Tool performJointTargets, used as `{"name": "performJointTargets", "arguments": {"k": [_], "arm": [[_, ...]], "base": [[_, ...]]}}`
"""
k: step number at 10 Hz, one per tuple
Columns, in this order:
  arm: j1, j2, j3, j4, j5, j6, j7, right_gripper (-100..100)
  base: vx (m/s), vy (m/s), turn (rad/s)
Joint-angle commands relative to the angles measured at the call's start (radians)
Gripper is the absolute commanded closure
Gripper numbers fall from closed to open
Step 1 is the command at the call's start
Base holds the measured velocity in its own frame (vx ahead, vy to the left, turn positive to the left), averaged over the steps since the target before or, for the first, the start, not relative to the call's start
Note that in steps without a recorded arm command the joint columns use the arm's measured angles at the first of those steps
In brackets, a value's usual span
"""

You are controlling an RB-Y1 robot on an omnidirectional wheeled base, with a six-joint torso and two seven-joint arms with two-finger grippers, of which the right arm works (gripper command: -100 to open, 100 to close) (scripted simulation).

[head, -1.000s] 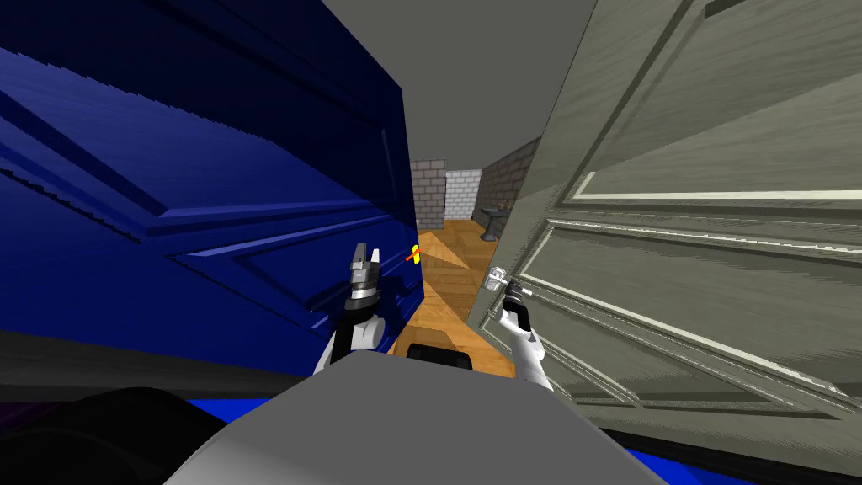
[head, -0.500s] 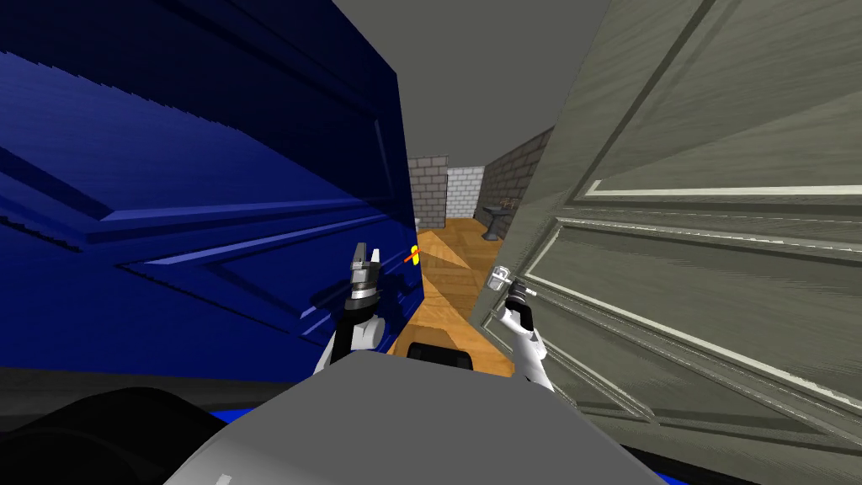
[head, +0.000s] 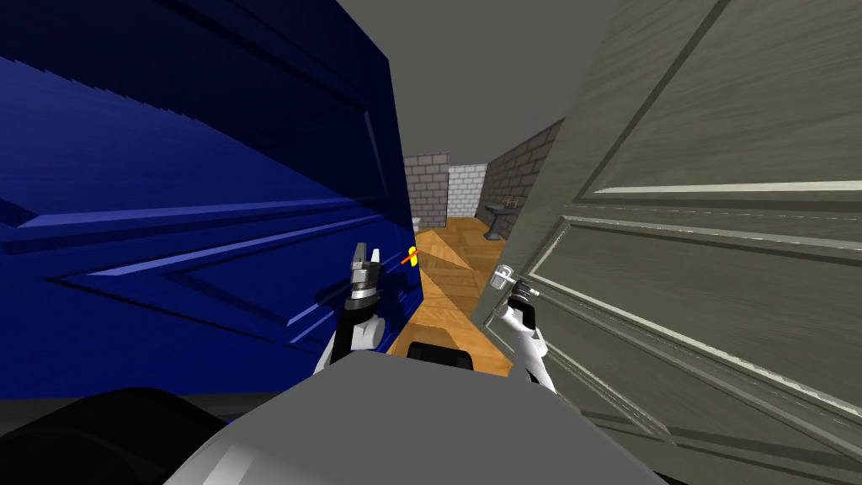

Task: Push the door open

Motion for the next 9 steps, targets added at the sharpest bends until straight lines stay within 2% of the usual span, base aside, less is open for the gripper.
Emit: {"name": "performJointTargets", "arguments": {"k": [1, 3, 4, 5, 6, 7, 8, 9], "arm": [[-0.006, -0.025, -0.020, 0.009, -0.005, -0.028, 0.007, 100], [-0.031, -0.029, -0.064, 0.030, -0.018, -0.048, 0.041, 100], [-0.031, -0.029, -0.064, 0.030, -0.018, -0.048, 0.041, 100], [-0.043, -0.030, -0.086, 0.040, -0.025, -0.058, 0.058, 100], [-0.043, -0.030, -0.086, 0.040, -0.025, -0.058, 0.058, 100], [-0.056, -0.030, -0.109, 0.051, -0.032, -0.068, 0.076, 100], [-0.056, -0.030, -0.109, 0.051, -0.032, -0.068, 0.076, 100], [-0.069, -0.031, -0.131, 0.062, -0.039, -0.078, 0.093, 100]], "base": [[0.052, -0.036, 0.015], [0.060, -0.049, 0.037], [0.062, -0.036, 0.011], [0.058, -0.037, 0.041], [0.046, -0.033, 0.008], [0.052, -0.033, 0.019], [0.045, -0.033, 0.014], [0.043, -0.042, 0.016]]}}
